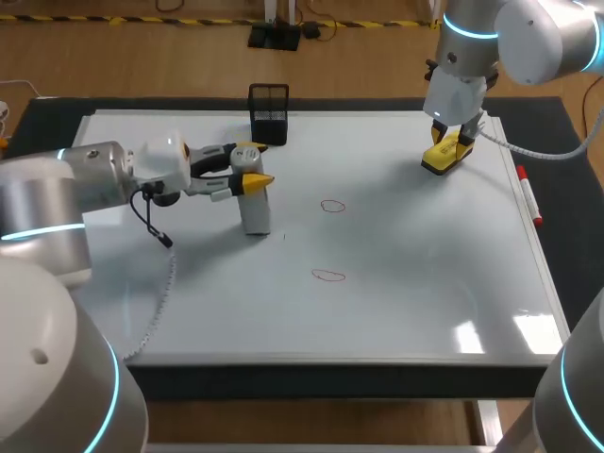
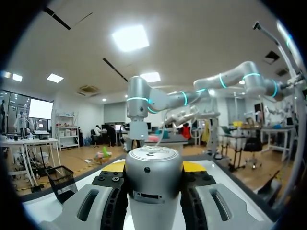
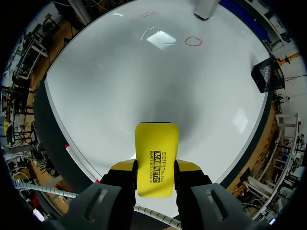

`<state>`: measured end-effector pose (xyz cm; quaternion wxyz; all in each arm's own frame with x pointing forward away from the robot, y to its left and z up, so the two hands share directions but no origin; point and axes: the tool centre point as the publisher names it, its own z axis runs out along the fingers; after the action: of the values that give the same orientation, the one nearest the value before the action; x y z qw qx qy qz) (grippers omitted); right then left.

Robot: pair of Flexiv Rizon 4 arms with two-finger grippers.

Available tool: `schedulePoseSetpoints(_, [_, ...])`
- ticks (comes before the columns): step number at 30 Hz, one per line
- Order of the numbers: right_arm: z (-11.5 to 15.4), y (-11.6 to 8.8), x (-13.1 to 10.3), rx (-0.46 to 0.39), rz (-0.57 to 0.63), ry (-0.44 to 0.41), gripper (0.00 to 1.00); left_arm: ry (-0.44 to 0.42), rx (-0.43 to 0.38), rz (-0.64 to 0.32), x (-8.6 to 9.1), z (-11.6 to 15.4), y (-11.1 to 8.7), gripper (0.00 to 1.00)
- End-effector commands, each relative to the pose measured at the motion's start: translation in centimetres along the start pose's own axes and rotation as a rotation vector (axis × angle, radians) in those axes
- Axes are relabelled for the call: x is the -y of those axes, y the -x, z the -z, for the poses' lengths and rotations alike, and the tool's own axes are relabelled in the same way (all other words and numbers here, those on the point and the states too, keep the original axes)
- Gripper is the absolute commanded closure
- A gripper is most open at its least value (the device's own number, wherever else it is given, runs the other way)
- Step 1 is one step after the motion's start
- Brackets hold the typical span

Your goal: Pick up the inspection probe, press it on each red-marked spot on the whiteboard one by one, put down the probe, pick up the eraser, and wipe off all the red marks.

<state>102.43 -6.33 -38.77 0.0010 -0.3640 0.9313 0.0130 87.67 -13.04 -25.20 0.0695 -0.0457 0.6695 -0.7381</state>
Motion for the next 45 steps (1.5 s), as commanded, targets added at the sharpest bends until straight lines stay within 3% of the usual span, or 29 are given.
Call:
schedulePoseSetpoints(1, [0.1, -0.1, 0.0, -0.001, 0.002, -0.002, 1.00, 0.013, 0.006, 0.003, 1.3, 0.8, 0.7, 1.00])
schedulePoseSetpoints(18, [0.1, -0.1, 0.0, -0.001, 0.002, -0.002, 1.00, 0.021, 0.048, 0.004, 4.6, 6.0, 6.4, 1.00])
schedulePoseSetpoints(26, [0.1, -0.1, 0.0, -0.001, 0.002, -0.002, 1.00, 0.058, 0.068, -0.003, 5.2, 8.2, 8.4, 1.00])
schedulePoseSetpoints(45, [0.1, -0.1, 0.0, -0.001, 0.002, -0.002, 1.00, 0.057, 0.126, 0.001, 5.3, 13.3, 10.7, 1.00])
